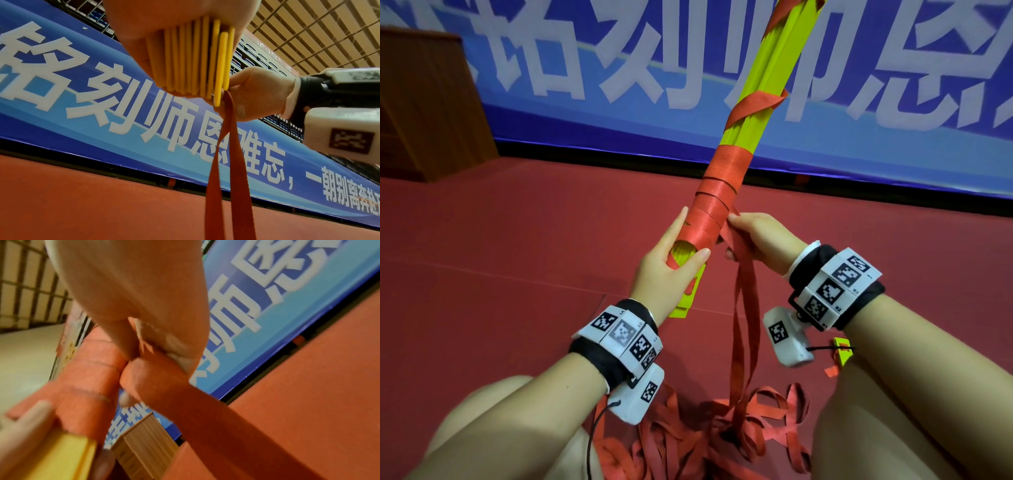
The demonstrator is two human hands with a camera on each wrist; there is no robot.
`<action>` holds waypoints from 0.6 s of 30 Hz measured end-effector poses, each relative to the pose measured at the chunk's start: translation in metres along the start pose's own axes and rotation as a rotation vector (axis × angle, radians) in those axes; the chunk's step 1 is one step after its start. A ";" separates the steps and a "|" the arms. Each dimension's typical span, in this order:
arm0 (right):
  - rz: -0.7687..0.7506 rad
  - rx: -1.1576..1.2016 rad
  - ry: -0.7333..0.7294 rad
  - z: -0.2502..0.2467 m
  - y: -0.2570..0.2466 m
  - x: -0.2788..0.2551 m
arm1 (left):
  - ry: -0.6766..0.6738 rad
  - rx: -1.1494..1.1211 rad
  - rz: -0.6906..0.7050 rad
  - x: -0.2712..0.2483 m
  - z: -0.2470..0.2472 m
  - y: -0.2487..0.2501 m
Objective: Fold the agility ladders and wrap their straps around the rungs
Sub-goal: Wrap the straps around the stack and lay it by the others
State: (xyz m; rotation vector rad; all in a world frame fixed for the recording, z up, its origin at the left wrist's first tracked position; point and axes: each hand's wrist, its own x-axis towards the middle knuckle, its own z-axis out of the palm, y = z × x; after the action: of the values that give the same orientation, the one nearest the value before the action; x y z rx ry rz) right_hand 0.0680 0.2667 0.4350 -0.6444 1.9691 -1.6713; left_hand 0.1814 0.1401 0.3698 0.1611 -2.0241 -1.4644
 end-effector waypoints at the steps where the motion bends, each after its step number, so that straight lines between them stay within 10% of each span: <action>1: 0.035 0.038 -0.063 -0.003 0.000 -0.001 | -0.005 0.016 -0.002 0.000 -0.001 0.001; 9: 0.115 0.141 -0.333 -0.022 0.001 -0.007 | 0.011 0.243 0.012 -0.002 -0.009 0.005; 18: 0.097 0.244 0.036 -0.014 -0.002 0.003 | 0.040 0.740 -0.032 0.009 -0.002 0.005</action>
State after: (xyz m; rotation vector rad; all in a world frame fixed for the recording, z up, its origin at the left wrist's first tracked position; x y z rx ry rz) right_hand 0.0569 0.2758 0.4389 -0.4255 1.7525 -1.8352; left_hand 0.1764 0.1363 0.3785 0.5196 -2.4426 -0.6545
